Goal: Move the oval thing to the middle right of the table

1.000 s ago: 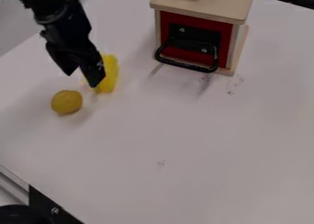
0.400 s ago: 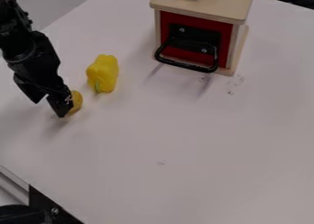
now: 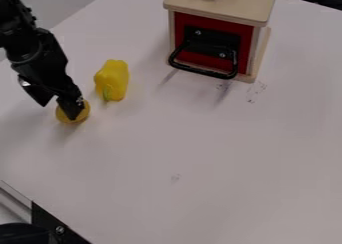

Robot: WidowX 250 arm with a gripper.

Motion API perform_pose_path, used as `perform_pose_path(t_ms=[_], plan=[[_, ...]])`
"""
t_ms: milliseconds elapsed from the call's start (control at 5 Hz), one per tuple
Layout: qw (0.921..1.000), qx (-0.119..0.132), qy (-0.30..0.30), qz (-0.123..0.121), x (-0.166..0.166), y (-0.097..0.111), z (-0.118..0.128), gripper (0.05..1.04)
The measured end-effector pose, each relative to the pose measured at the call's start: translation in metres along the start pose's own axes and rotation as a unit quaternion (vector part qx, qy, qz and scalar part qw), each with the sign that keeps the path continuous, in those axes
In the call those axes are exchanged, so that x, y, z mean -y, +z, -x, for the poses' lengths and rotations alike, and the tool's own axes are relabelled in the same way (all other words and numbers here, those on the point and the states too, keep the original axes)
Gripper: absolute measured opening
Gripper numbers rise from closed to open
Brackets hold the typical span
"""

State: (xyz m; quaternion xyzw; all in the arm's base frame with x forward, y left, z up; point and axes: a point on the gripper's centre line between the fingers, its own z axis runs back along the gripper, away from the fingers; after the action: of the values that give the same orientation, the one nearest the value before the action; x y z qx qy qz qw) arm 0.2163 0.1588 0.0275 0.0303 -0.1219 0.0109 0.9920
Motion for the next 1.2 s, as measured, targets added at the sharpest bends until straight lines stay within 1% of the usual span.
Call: perform_pose_path(t_ms=[200, 400, 600, 800, 1000, 1200], plan=[[0.9998, -0.019, -0.007, 0.004, 0.009, -0.015, -0.006, 0.997], [0.9994, -0.036, 0.000, 0.002, 0.006, -0.025, -0.008, 0.946], [0.9991, -0.043, 0.004, 0.001, 0.003, -0.027, -0.009, 0.696], [0.9987, -0.051, 0.003, 0.007, 0.006, -0.025, -0.006, 0.673], [0.9990, -0.044, 0.006, -0.006, 0.009, 0.000, -0.009, 0.673], [0.9984, -0.052, 0.020, -0.008, 0.029, 0.019, -0.020, 0.673]])
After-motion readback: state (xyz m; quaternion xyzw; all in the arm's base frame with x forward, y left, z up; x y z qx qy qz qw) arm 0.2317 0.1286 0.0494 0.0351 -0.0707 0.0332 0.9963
